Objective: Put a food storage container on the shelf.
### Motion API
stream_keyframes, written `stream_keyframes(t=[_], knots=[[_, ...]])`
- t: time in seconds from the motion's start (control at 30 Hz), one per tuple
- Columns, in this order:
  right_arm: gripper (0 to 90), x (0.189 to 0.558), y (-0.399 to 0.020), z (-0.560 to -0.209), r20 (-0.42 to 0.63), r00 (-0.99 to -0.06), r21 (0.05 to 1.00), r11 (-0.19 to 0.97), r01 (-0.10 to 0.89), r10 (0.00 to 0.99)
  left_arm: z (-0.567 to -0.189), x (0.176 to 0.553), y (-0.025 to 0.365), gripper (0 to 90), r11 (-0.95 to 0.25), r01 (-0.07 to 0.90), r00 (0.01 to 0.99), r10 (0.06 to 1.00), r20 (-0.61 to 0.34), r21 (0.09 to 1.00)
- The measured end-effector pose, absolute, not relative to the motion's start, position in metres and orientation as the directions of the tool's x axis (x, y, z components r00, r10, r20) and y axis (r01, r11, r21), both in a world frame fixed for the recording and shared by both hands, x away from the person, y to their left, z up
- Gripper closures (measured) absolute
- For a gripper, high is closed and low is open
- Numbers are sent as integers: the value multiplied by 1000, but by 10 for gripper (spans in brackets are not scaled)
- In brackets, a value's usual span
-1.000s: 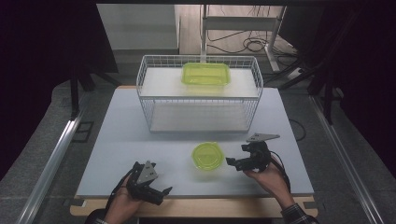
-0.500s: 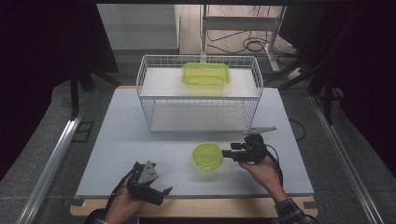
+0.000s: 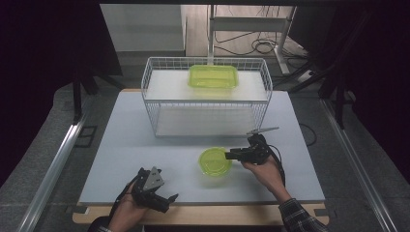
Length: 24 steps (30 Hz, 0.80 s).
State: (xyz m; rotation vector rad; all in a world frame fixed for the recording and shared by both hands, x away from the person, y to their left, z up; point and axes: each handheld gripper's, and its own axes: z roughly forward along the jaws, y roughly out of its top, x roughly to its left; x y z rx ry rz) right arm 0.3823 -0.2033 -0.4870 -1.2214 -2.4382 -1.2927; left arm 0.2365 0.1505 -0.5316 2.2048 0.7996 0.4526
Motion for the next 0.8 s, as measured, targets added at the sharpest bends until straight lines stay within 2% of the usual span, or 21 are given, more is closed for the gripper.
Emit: stream_keyframes(t=[0.3,0.47,0.63,0.8], knots=[[776,390,-202,-493,533,-635,583,301,755,559,-532,237,150,2,-538,405,745,663,74,739],[795,390,-201,-491,562,-623,560,304,771,544,-532,237,150,3,-548,404,747,660,81,732],[810,390,-204,-490,625,-590,544,257,799,511,-532,237,150,3,-549,405,747,660,82,732],[816,389,-209,-484,617,-589,562,232,794,522,-532,236,150,3,-550,404,747,660,85,731]])
